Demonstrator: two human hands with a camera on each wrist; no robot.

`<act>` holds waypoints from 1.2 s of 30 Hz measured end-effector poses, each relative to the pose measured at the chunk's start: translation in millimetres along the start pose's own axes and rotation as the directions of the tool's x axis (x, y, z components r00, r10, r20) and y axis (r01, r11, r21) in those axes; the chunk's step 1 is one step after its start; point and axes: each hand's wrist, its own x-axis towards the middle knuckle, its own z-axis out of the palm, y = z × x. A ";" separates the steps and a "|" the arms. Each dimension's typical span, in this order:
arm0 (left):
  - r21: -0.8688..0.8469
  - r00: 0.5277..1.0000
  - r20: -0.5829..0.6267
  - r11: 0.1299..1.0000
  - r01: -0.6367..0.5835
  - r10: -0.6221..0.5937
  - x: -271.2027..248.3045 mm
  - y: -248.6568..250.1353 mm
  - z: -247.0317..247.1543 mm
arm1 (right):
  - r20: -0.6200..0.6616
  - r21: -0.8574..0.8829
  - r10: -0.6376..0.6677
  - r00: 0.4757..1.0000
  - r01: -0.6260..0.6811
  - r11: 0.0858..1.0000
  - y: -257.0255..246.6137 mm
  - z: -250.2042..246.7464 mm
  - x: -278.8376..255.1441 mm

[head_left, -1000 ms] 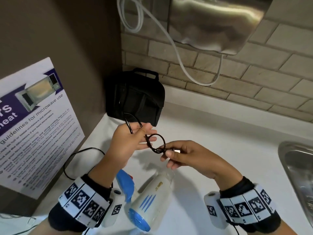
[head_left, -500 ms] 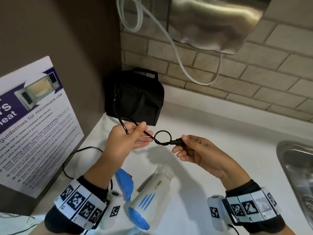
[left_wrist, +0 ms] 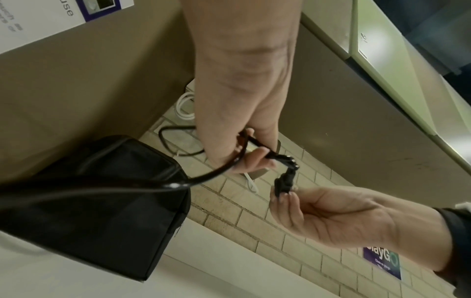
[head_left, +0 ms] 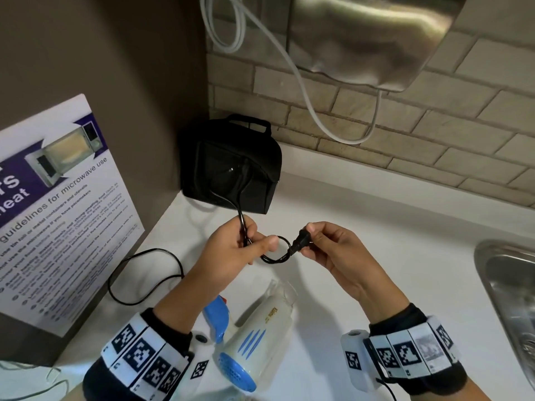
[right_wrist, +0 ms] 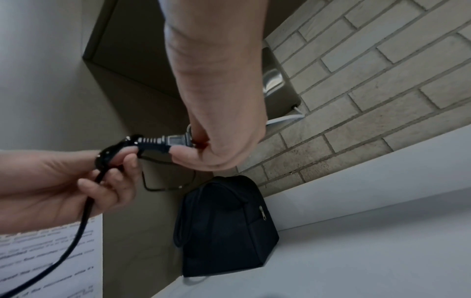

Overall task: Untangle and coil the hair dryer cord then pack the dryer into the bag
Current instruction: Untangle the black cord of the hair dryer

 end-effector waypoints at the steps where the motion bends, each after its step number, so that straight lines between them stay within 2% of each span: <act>1: -0.005 1.000 -0.016 1.000 -0.014 0.014 1.0 -1.7 0.0 | -0.030 -0.009 -0.020 0.999 0.020 1.000 1.9 2.4 0.3; 4: 0.015 0.996 -0.057 0.998 -0.062 0.063 2.5 -6.2 5.6 | -0.117 -0.148 -0.147 0.982 0.129 0.981 9.9 13.3 0.4; 7: -0.018 0.988 -0.131 0.996 -0.088 0.085 6.8 -11.1 11.9 | -0.108 -0.247 -0.255 0.961 0.222 0.943 14.0 25.7 0.1; 10: -0.106 0.978 -0.183 0.987 -0.122 0.101 10.5 -12.1 14.6 | -0.103 -0.248 -0.284 0.953 0.252 0.936 13.5 34.0 0.3; 15: -0.068 0.951 -0.271 0.983 -0.173 0.149 13.7 -9.1 16.4 | -0.066 -0.215 -0.263 0.963 0.243 0.946 15.8 38.8 -2.4; 22: -0.091 0.966 -0.210 0.981 -0.172 0.150 14.4 -10.5 20.2 | 0.078 -0.282 -0.292 0.953 0.302 0.911 13.8 33.4 -9.1; 27: -0.237 0.991 -0.129 0.969 -0.076 0.046 13.2 -6.9 21.7 | 0.167 -0.191 -0.280 0.945 0.310 0.931 8.0 27.0 -12.7; 29: -0.227 0.993 -0.112 0.972 -0.063 0.038 13.9 -7.2 22.3 | 0.201 -0.231 -0.276 0.940 0.319 0.919 5.6 26.1 -13.5; 34: -0.194 0.981 -0.179 0.975 -0.108 0.073 14.6 -9.1 23.1 | 0.202 -0.350 -0.289 0.936 0.345 0.871 5.2 28.3 -13.1; 36: -0.192 0.975 -0.207 0.973 -0.128 0.087 16.2 -10.9 22.3 | 0.166 -0.459 -0.318 0.933 0.359 0.813 7.8 30.8 -13.7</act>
